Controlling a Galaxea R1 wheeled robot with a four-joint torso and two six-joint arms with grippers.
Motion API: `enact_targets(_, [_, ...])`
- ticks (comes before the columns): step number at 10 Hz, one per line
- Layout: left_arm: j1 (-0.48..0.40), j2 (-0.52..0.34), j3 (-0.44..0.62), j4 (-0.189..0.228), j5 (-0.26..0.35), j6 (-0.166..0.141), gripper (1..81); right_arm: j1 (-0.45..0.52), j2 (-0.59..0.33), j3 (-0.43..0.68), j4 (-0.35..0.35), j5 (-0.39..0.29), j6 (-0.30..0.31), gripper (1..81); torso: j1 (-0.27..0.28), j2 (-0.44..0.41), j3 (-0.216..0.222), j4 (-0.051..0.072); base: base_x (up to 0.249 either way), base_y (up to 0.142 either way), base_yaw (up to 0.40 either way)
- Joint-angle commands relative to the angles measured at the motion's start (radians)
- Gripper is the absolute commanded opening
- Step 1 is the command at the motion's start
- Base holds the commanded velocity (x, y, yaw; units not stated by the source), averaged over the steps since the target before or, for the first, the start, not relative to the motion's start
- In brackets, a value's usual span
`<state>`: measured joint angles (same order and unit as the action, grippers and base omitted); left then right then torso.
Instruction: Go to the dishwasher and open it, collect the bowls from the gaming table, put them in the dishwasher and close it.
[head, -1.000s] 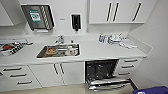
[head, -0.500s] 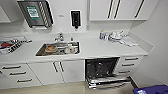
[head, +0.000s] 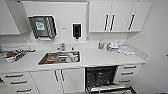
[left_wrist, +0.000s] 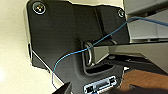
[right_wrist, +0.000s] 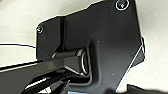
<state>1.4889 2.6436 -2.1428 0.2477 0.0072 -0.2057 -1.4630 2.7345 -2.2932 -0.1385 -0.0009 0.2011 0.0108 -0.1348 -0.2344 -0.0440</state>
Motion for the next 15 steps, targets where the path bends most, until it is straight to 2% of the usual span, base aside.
enact_targets(1, [-0.026,-0.010,-0.003,0.009,0.059,0.006,81.1,0.037,-0.019,0.006,-0.009,-0.057,-0.005,81.1,0.000,0.000,0.079,0.000,0.000,0.000,0.000])
enact_targets(2, [-0.026,0.001,-0.015,0.007,0.059,0.006,81.1,0.037,-0.016,0.000,-0.009,-0.057,-0.005,81.1,-0.001,0.000,0.025,0.000,0.000,0.000,0.000])
enact_targets(3, [-0.026,0.015,-0.038,0.004,0.059,0.005,81.1,0.037,-0.013,-0.014,-0.003,-0.057,-0.003,81.1,-0.001,0.000,0.052,0.000,0.000,0.000,0.000])
enact_targets(5, [-0.026,0.076,-0.131,-0.001,0.059,0.003,81.1,0.035,0.026,-0.087,0.002,-0.073,-0.002,81.1,-0.002,-0.001,0.064,0.000,0.000,0.000,0.000])
enact_targets(11, [-0.026,0.236,-0.383,-0.008,0.059,-0.009,81.1,-0.004,0.225,-0.409,0.007,-0.079,0.004,81.1,-0.003,-0.001,0.063,0.000,0.000,0.000,0.000])
enact_targets(13, [-0.026,0.283,-0.471,-0.021,0.059,-0.009,81.1,-0.027,0.265,-0.445,0.008,-0.070,0.008,81.1,-0.003,-0.001,0.063,0.000,0.000,0.000,0.000])
enact_targets(15, [-0.025,0.300,-0.491,-0.036,0.056,-0.009,81.1,-0.041,0.296,-0.479,0.022,-0.061,0.000,81.1,-0.003,-0.001,0.063,0.000,0.000,0.000,0.000])
